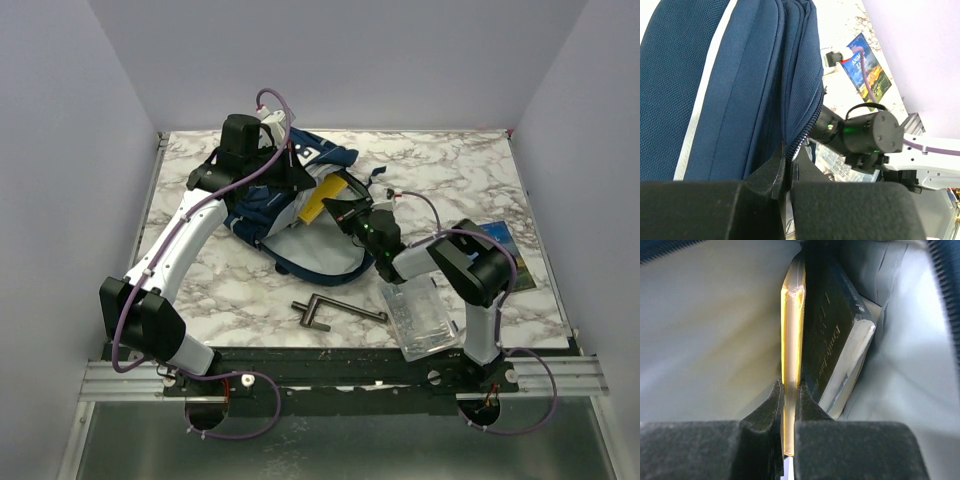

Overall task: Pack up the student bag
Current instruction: Place the book in the student bag.

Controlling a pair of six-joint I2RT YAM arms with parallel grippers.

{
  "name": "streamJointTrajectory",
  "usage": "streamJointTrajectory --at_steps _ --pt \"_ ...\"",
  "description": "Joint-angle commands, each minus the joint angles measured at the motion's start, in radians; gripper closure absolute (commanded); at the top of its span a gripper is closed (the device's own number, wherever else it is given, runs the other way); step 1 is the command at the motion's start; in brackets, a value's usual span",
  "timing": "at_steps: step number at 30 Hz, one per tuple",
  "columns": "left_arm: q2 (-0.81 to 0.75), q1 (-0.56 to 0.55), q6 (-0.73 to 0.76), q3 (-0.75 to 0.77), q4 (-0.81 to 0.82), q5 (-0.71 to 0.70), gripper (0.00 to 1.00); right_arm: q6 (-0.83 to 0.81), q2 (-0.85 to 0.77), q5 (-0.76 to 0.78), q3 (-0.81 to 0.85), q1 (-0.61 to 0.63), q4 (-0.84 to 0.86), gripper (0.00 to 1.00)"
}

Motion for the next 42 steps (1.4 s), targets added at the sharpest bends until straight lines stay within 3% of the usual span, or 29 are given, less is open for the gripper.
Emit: streamJointTrajectory --at_steps 1,10,15,20,29,33,37,42 --pt "-0.059 -0.010 -0.034 0.033 0.126 0.105 1.00 -0.049 0.106 0.193 0.118 0.038 0.103 1.00" --pt "-0.046 -0.010 -0.041 0.032 0.127 0.110 1.00 -0.031 0.243 0.275 0.326 0.076 -0.049 0.96" --pt "-0.049 -0.010 -0.035 0.030 0.126 0.098 1.00 -0.028 0.267 0.266 0.368 0.081 -0.125 0.84" --pt "-0.046 -0.009 -0.036 0.028 0.126 0.101 1.00 -0.064 0.189 0.196 0.340 0.081 -0.261 0.60" --pt "-0.039 -0.010 -0.024 0.024 0.125 0.082 1.00 -0.211 -0.125 0.055 0.154 0.070 -0.486 0.55" --pt "-0.038 -0.012 -0.016 0.022 0.120 0.067 1.00 -0.403 -0.337 0.034 0.114 0.013 -0.825 0.44" --pt "-0.031 -0.011 -0.023 0.027 0.119 0.080 1.00 -0.528 -0.586 -0.028 -0.027 -0.158 -0.989 0.36" --pt "-0.021 -0.012 -0.036 0.030 0.119 0.098 1.00 -0.593 -0.862 -0.070 -0.149 -0.485 -1.178 0.20"
